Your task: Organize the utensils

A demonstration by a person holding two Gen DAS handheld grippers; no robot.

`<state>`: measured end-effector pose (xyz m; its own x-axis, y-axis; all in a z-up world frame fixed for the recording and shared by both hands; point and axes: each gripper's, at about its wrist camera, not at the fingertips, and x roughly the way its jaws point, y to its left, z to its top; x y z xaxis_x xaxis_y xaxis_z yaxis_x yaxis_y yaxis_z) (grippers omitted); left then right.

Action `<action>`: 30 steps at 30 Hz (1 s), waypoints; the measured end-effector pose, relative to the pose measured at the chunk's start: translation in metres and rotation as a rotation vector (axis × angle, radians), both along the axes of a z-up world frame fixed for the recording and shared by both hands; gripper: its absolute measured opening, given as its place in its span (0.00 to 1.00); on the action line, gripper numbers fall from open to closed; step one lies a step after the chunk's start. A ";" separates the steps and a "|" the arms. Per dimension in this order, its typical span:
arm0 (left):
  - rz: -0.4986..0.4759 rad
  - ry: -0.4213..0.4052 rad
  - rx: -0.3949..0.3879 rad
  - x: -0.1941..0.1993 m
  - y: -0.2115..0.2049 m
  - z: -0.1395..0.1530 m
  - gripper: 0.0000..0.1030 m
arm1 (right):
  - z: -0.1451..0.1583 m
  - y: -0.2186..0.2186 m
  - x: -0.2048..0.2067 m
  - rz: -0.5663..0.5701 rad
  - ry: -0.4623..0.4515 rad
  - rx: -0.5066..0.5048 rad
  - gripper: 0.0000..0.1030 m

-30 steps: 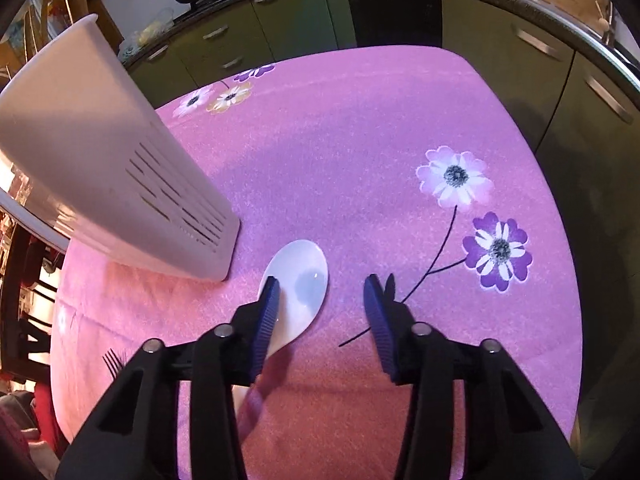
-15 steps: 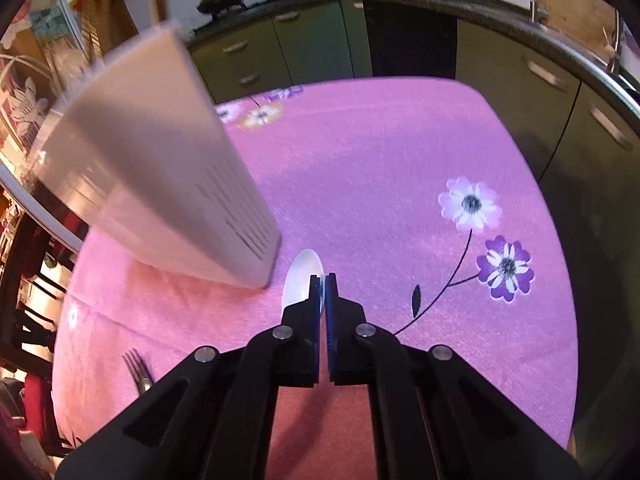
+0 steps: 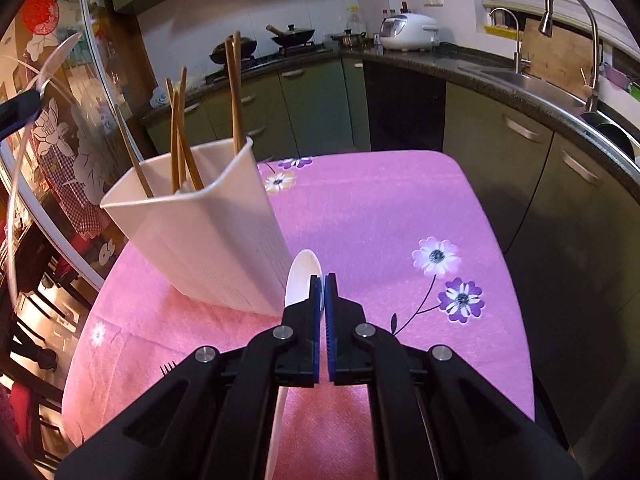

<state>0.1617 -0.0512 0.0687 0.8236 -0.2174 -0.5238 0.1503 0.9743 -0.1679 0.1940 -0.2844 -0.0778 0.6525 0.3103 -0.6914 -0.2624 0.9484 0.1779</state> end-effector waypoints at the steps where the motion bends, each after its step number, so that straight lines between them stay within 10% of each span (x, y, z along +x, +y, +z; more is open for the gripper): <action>1: 0.003 -0.016 0.000 0.002 0.000 0.002 0.08 | 0.002 -0.001 -0.002 -0.003 -0.005 0.000 0.03; 15: 0.041 -0.306 -0.013 0.050 -0.003 -0.008 0.08 | 0.021 -0.011 -0.018 -0.024 -0.067 0.024 0.03; 30: 0.101 -0.286 0.062 0.074 -0.002 -0.070 0.08 | 0.047 -0.010 -0.024 -0.038 -0.146 0.061 0.03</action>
